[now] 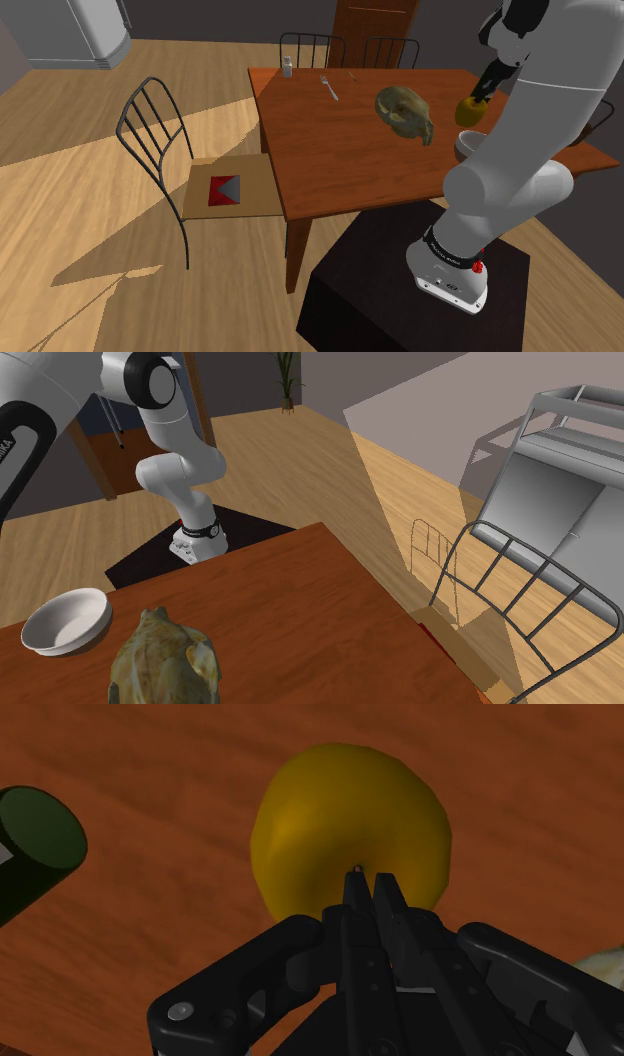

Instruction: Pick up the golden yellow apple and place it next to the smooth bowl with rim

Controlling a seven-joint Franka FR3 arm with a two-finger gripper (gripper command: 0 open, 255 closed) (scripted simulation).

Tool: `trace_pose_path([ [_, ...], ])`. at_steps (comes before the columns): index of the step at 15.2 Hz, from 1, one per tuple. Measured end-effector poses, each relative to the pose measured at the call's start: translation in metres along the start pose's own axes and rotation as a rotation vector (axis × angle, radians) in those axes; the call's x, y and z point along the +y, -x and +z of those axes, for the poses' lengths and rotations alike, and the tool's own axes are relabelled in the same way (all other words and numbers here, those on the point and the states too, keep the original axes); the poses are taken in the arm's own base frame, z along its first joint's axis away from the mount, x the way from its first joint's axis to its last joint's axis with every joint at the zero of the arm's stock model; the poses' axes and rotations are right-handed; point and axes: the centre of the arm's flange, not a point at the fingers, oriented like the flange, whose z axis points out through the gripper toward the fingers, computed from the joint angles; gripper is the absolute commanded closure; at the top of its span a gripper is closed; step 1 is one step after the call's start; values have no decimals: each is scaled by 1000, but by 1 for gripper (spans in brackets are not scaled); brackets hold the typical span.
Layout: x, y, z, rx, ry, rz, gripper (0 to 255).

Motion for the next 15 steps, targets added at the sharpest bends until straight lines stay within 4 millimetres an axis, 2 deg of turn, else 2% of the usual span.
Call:
trace_pose_path([
  [6, 0, 0, 0, 0, 0, 0, 0],
  [11, 1, -1, -44, 1, 1, 0, 0],
  [15, 0, 0, -50, 0, 0, 0, 0],
])
